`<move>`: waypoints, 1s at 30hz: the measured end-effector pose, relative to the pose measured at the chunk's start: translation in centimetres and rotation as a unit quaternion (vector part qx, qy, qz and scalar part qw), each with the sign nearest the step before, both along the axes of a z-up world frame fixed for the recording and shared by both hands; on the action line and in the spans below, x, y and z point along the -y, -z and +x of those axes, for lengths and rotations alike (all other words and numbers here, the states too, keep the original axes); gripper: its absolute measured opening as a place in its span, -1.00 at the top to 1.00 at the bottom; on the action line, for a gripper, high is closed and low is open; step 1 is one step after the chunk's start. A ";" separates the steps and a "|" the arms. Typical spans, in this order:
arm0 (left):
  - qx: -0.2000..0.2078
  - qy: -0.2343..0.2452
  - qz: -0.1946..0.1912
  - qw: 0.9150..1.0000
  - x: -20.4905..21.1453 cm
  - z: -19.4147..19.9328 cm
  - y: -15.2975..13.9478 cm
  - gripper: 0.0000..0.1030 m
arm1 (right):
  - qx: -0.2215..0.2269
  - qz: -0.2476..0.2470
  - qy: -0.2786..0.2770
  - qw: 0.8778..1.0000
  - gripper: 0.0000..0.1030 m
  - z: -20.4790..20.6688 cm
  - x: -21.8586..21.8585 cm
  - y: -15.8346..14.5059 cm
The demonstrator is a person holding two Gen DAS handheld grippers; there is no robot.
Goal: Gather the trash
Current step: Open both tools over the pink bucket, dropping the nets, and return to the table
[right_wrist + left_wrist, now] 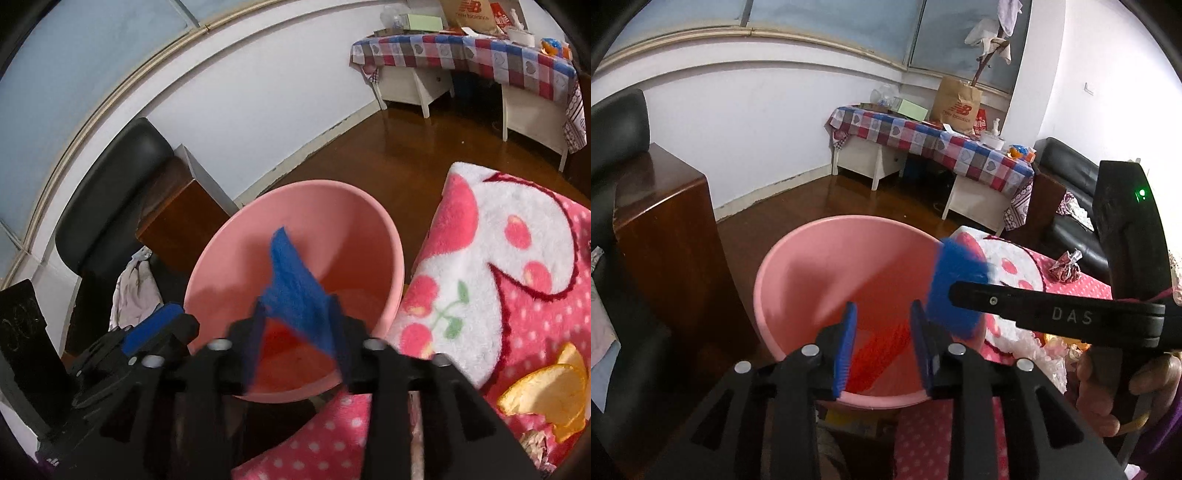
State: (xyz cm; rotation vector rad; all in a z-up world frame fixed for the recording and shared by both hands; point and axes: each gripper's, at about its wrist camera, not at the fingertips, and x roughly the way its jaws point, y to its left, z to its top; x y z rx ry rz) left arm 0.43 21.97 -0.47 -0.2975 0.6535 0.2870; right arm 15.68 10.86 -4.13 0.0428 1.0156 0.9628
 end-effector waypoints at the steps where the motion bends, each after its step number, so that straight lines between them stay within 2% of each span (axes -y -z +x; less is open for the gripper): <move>1: 0.000 0.000 0.001 1.000 0.1 -0.1 -0.1 0.44 | 0.005 -0.001 0.000 1.000 0.20 -0.1 0.0 -0.1; 8: 0.005 0.004 -0.001 1.000 0.8 -0.1 -0.4 0.44 | 0.010 0.009 0.010 1.000 0.20 -0.1 1.8 -0.5; 17: 0.017 0.028 -0.006 0.999 3.8 0.2 -1.2 0.44 | 0.041 0.028 0.041 0.998 0.20 -3.3 7.7 -2.1; 30: 0.015 0.112 -0.003 0.994 11.2 1.8 -1.4 0.44 | 0.104 -0.009 0.111 0.988 0.20 -8.4 16.9 -2.3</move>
